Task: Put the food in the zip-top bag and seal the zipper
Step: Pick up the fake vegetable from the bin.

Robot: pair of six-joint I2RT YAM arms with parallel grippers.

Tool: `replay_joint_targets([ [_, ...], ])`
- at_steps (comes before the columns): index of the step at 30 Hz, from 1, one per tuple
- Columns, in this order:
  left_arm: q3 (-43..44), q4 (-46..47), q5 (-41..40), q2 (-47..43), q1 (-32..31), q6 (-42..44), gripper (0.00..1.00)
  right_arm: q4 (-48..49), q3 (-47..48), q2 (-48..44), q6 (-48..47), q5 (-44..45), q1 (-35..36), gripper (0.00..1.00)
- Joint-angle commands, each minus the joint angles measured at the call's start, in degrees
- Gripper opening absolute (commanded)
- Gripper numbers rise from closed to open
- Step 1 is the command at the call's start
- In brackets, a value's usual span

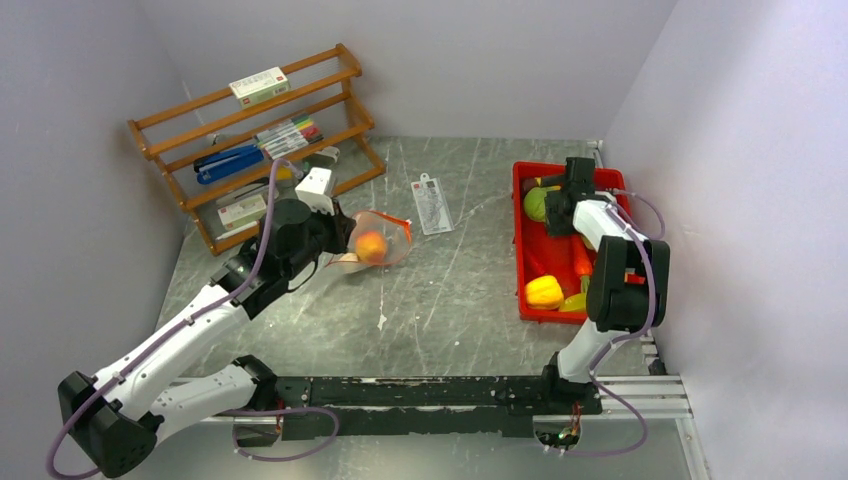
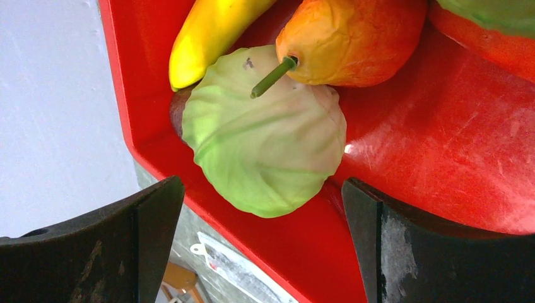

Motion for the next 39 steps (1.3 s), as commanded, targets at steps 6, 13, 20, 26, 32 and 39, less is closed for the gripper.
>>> replay_joint_targets([
  [6,0.2,0.7,0.7,-1.2,0.2,0.0,0.07,4.6,-0.4,2.9,0.4,2.1,-0.7,1.00],
  [13,0.0,0.6,0.5,-1.6,0.2,-0.1,0.07,4.4,0.4,5.7,1.2,2.1,-0.7,1.00],
  [20,0.0,0.6,0.3,-1.7,0.2,-0.1,0.07,3.0,1.8,7.8,0.4,2.4,-0.7,1.00],
  [26,-0.1,0.7,0.5,-1.3,0.2,-0.2,0.07,8.0,-2.1,5.0,-1.7,4.5,-0.9,0.87],
  [32,0.1,0.6,0.4,-1.1,0.2,-0.1,0.07,14.7,-6.8,1.1,-5.7,3.8,-1.3,0.77],
  [39,-0.5,1.1,0.5,-1.1,0.2,-0.5,0.07,14.6,-6.9,-2.1,-11.9,3.7,-1.3,0.74],
])
